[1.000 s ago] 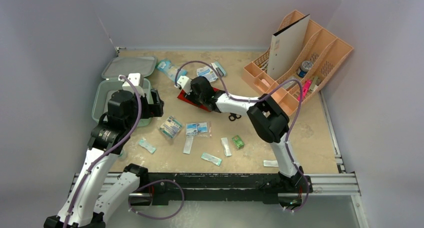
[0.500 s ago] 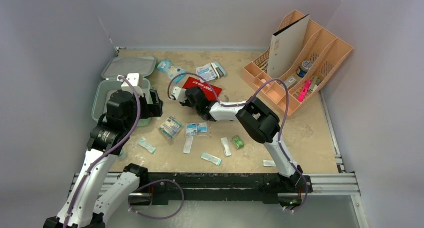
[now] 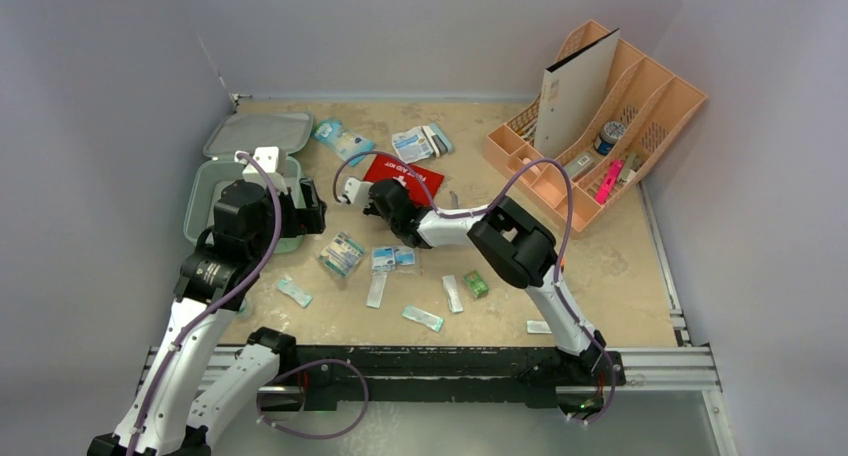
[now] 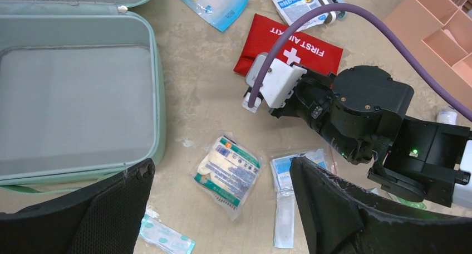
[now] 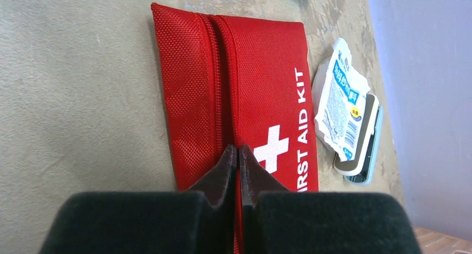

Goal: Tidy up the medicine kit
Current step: Pick up the medicine pouch from the center of the board.

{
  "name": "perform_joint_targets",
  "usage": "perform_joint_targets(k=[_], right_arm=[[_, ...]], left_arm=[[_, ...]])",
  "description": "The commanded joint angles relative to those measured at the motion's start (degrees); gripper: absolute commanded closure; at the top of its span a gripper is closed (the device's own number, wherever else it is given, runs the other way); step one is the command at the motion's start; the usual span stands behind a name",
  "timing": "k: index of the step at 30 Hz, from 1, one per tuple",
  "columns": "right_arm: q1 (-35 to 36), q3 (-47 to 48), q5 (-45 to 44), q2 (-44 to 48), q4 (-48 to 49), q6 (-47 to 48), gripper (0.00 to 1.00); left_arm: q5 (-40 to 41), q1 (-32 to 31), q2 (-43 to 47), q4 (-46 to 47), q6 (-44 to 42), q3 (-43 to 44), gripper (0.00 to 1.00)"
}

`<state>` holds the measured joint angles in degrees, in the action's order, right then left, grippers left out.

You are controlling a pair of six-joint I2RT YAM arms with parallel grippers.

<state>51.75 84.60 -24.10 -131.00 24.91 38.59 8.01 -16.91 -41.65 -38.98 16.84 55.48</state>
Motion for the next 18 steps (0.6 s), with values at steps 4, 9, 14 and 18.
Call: perform_joint_targets(k=[4, 9, 14, 18], right_arm=[[-0.07, -0.59, 0.53, 2.85, 2.13, -2.06, 1.00], [-0.61, 0.73, 3.75, 7.71, -4.30, -10.52, 1.00], [-1.03, 1.82, 6.07, 11.34, -8.65, -18.09, 1.00], [-1.12, 2.43, 7.52, 13.09, -11.15, -23.06, 1.00]], left_arm=[[0.87, -0.06, 0.21, 0.39, -0.32, -0.03, 0.10], [0.94, -0.10, -0.35, 0.23, 0.01, 0.02, 0.11], [1.47, -0.06, -0.53, -0.04, 0.62, 0.15, 0.12], [1.66, -0.06, -0.41, -0.17, 1.04, 0.15, 0.12]])
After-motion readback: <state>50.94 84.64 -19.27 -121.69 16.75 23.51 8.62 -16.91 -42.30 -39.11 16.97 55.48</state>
